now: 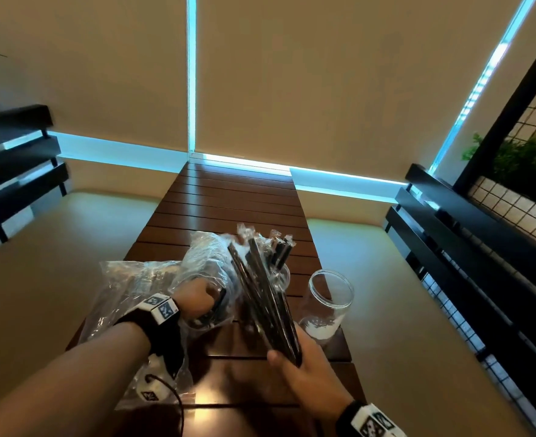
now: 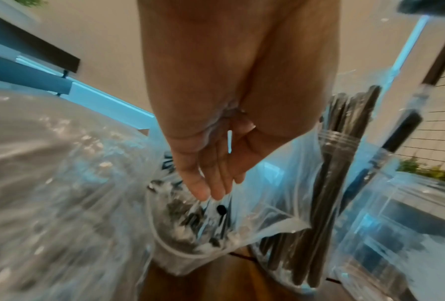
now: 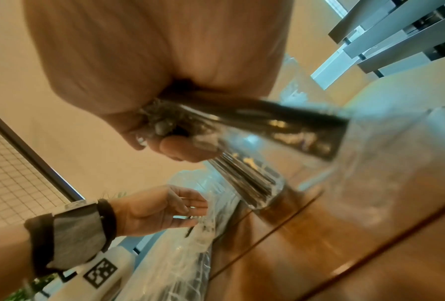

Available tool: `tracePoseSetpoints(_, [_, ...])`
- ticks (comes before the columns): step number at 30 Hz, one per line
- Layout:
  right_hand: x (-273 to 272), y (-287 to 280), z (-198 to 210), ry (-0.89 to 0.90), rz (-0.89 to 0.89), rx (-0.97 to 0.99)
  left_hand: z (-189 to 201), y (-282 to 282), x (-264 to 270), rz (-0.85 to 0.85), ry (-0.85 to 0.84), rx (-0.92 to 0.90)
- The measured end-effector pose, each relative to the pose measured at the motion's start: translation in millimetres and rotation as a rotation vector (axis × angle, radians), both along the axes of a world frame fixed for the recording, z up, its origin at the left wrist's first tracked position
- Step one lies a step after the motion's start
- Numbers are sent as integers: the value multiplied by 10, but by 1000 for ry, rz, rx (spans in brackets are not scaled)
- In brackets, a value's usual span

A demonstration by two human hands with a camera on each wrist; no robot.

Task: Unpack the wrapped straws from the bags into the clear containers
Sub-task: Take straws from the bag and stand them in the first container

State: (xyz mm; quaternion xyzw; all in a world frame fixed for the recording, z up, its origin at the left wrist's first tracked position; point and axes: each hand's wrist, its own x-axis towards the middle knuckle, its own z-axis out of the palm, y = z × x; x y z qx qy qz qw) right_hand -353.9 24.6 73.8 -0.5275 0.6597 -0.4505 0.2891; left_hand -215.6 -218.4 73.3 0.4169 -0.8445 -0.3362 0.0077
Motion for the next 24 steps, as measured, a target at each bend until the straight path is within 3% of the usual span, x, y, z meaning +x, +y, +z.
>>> tracePoseSetpoints(5, [85, -465, 133, 85, -102, -129, 394, 57, 76, -36, -10, -69])
tracePoseSetpoints(7, [125, -653, 213, 88, -157, -179, 633, 93, 104, 51, 222, -83])
tracePoseSetpoints(8, [145, -741, 262, 80, -162, -201, 758, 118, 124, 103, 424, 12])
tracePoseSetpoints(11, [196, -993, 397, 149, -172, -229, 1088, 186, 163, 35, 978, 557])
tracePoseSetpoints(13, [221, -1138, 489, 215, -185, -226, 1251, 259, 86, -51, 1053, 655])
tracePoseSetpoints(15, [252, -1244, 578, 263, -190, -237, 1339, 379, -73, 12, 1019, 543])
tracePoseSetpoints(19, [344, -1329, 756, 254, -132, -317, 1529, 559, -320, 364, 1120, 395])
tracePoseSetpoints(22, [256, -1253, 818, 256, -75, -323, 1714, 543, -299, 327, 1202, 235])
tracePoseSetpoints(24, [125, -1167, 800, 106, -84, -285, 1909, 548, -230, 236, 1301, 142])
